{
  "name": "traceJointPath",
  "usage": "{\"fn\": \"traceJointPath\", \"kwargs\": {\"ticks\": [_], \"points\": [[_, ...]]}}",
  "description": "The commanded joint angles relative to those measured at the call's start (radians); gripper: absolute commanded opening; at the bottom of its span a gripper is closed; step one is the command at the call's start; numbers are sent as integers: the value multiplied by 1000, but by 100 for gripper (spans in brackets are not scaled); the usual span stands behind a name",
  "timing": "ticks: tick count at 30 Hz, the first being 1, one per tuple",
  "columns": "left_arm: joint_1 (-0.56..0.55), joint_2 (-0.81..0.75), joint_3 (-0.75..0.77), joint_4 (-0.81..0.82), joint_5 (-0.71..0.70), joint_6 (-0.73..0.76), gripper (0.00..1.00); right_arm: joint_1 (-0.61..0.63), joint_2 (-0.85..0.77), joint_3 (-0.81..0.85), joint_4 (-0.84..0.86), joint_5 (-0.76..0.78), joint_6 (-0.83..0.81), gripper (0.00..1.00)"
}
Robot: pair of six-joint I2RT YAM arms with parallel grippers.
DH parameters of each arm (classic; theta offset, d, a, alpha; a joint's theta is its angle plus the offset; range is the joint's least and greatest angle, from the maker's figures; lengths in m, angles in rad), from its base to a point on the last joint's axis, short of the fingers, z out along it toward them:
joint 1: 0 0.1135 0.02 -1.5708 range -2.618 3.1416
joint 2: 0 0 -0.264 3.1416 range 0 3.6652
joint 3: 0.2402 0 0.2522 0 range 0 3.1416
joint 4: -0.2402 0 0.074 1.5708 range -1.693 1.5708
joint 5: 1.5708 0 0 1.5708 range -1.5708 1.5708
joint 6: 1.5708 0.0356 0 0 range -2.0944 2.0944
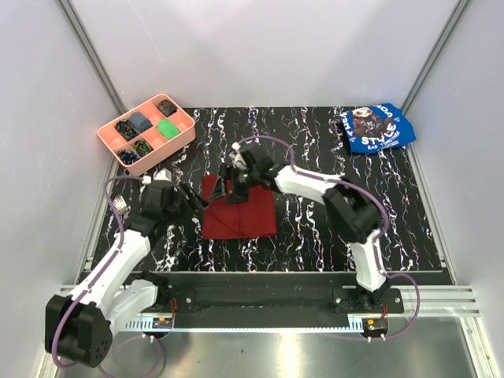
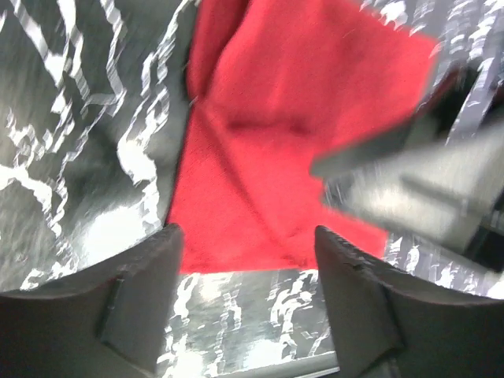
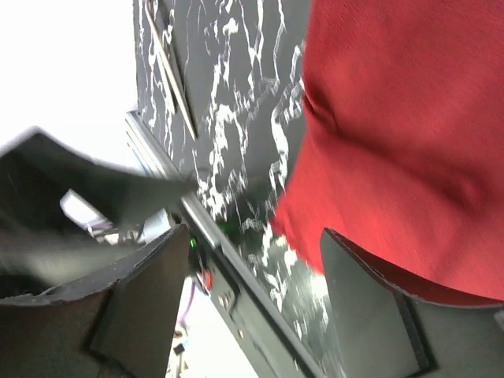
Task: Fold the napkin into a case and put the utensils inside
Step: Fold the rectangle-folded napkin at the center of the board.
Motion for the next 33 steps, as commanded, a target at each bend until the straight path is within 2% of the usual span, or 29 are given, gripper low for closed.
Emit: {"fn": "traceJointPath", "kwargs": {"ticks": [1,4,8,11,12,15,16,19,22,25,33], "points": [[26,165,129,25,107,73,73,-83,-217,-114,-5,-36,-111,77],[27,295,212,23,190,122,66,-113,-251,-220,-2,-11,-148,75],[23,378,223,190,319,110,58,-116,-237,-292,18,-4,-150,66],[-43,498,302,204,342,119,52,-127,-239,-329,28,19,-139,43],[-57,529,325,199,339,121,51,-132,-239,-341,26,32,-139,31],[-101,656,393,201,308,110,50,-152,-240,-377,32,61,-141,18],[-112,676,408,202,290,110,50,-156,-233,-386,34,61,-141,10],[-144,760,502,171,279,131,50,-173,-205,-397,38,59,-133,0],[-175,831,562,82,232,153,45,-182,-188,-411,55,72,-110,0],[-192,820,530,61,155,144,42,-186,-173,-415,64,95,-84,0],[-215,845,510,97,189,147,36,-187,-131,-426,106,108,-35,0]]}}
